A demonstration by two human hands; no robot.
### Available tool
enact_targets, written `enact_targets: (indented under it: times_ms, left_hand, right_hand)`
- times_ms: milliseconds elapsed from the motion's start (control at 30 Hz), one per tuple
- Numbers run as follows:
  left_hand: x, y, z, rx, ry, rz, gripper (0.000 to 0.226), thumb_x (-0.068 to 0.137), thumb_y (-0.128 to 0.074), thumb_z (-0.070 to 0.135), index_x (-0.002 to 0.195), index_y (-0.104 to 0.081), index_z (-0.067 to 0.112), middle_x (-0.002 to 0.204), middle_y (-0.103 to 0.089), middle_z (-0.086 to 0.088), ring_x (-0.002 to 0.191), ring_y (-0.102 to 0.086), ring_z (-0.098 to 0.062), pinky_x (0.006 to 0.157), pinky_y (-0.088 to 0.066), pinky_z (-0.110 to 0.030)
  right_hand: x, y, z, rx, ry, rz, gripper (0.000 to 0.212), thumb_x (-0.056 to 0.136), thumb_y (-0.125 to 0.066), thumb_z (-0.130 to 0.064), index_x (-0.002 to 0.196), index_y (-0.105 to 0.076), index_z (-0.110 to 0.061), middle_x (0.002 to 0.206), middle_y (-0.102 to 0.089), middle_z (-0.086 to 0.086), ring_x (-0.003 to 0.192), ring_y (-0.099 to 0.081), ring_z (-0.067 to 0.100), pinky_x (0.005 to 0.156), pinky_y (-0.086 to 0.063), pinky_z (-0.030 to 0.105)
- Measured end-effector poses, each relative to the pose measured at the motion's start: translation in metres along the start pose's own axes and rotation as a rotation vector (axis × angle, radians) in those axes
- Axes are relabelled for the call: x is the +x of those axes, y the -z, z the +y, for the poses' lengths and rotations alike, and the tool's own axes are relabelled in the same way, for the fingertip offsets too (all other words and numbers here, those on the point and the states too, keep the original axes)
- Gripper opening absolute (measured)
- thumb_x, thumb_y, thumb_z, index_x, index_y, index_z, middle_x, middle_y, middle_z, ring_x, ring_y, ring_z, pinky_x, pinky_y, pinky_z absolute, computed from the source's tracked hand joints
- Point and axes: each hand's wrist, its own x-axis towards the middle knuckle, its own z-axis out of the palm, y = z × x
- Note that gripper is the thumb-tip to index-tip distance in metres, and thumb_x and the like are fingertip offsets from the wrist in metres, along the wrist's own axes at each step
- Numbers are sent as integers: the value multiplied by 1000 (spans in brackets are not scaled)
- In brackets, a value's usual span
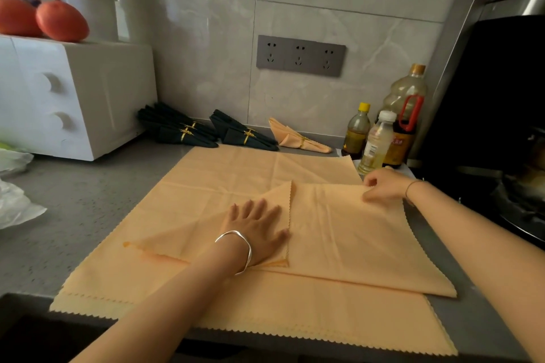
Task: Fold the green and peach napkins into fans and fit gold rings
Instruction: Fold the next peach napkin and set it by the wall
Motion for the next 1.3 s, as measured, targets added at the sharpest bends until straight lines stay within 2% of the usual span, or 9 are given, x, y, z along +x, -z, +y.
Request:
enact_targets:
  times_ms: [133,233,400,700,800,900,1100,1200,1300]
  left_hand:
    - [1,1,0,13,-13,-24,61,94,-18,64,149,-4,42,160,4,4,147,5,-23,117,6,-46]
    - [1,1,2,15,-50,-13,59,97,-19,56,151,-5,36,160,2,8,147,4,-20,118,4,-44]
    - [4,-1,4,-20,-156,-20,52,103,-19,33,152,-4,24,159,-1,10,146,1,-11,117,2,-36]
    - [1,-2,7,-101,-156,-11,49,104,-12,34,151,2,32,159,-2,9,147,0,-12,118,2,-34]
    - [-1,-1,8,-94,-174,-17,47,103,-12,36,149,0,39,159,-1,8,147,2,-13,118,3,-35]
    - [0,-2,8,-59,-174,-23,48,103,-14,39,149,-3,40,160,1,8,147,3,-14,117,4,-37]
    - [3,-3,9,-25,-171,-19,52,101,-20,45,150,-3,39,160,2,7,147,2,-14,117,2,-38]
    - [2,-3,9,-21,-166,-23,53,101,-20,48,150,-2,38,160,2,7,147,2,-14,117,3,-38]
    - [2,-2,10,-14,-164,-23,54,100,-20,49,150,-2,38,160,2,8,147,3,-13,117,3,-38]
  right_hand:
    - [-20,14,15,35,7,114,5,75,-70,-22,75,-69,-17,82,-66,1,83,-58,15,80,-44,32]
    - [-50,14,-5,273,56,253,24,78,-70,-18,62,-62,-2,61,-53,9,60,-47,14,57,-36,26]
    - [-108,-49,-74,451,201,363,42,86,-60,-37,55,-56,-10,52,-47,-7,54,-36,6,51,-31,32]
    - [-159,-102,-136,245,338,454,37,95,-47,-40,67,-58,-18,61,-55,-7,59,-50,8,53,-38,21]
    - [-166,-105,-138,273,376,433,32,97,-43,-41,87,-68,-25,90,-67,-14,85,-59,3,73,-48,22]
    - [-173,-105,-137,254,373,412,40,97,-37,-47,121,-63,-27,127,-59,-16,119,-49,-3,99,-37,15]
    - [-172,-89,-131,411,240,509,56,96,-25,-54,86,-69,-21,82,-69,-4,75,-62,8,65,-48,29]
    - [-140,-78,-124,400,139,544,39,100,-34,-35,109,-69,-19,108,-70,1,101,-62,19,83,-49,33]
    - [-104,-71,-124,315,162,314,41,101,-31,-25,138,-47,-17,144,-45,-1,132,-40,14,109,-30,27]
